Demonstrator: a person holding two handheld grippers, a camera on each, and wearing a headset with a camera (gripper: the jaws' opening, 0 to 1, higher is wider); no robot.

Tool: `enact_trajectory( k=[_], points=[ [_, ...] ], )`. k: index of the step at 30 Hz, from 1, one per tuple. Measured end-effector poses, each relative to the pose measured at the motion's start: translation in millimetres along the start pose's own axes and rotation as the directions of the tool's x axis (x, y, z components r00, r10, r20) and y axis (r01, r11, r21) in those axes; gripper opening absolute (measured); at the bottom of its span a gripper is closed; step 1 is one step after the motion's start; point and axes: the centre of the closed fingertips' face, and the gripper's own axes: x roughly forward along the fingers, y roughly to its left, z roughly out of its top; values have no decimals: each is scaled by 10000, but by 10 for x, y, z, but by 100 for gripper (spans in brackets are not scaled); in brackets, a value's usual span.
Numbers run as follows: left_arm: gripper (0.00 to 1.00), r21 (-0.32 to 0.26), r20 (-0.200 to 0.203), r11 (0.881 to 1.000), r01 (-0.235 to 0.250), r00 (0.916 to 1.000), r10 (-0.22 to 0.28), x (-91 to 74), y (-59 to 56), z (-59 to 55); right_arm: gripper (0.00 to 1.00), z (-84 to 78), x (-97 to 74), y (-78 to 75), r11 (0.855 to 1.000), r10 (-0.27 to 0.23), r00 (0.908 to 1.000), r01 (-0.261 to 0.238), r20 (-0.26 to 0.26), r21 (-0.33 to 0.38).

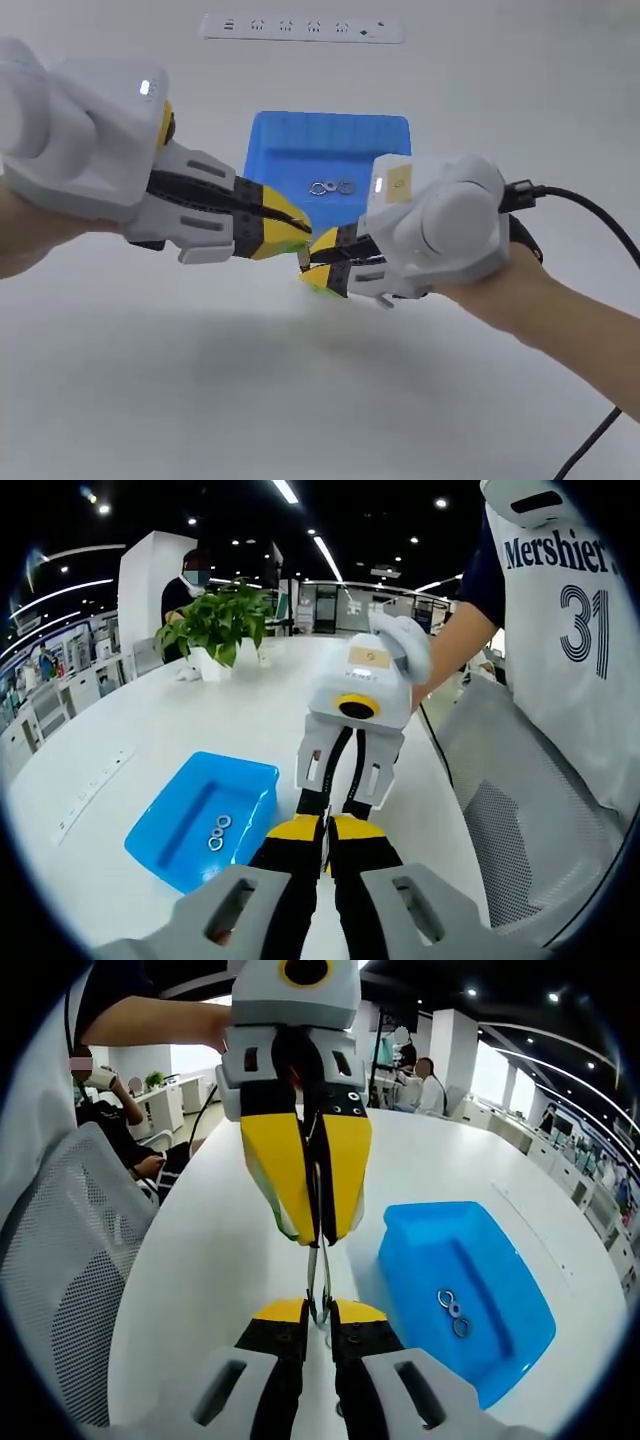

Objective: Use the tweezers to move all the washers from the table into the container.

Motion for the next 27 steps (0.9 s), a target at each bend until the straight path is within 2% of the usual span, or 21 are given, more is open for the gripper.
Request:
enact_trajectory(
  k=[5,14,17,27],
  points=[
    [6,56,26,10000,-80,10000,80,-54,-7,67,10,75,-67,-3,9998,-147,9999,147,-6,-130],
    [6,647,28,9977,-183,9998,181,-177,-27,324,10,309,-219,-47,9980,-446,9986,458,300,-425],
    [6,963,94,9947,-368,9993,361,-216,-33,456,10,400,-278,-82,9965,-610,9970,635,468,-540],
    [6,1567,104,9866,-447,9990,436,-279,42,702,10,585,-458,-274,9890,-1113,9904,1185,824,-889]
  ],
)
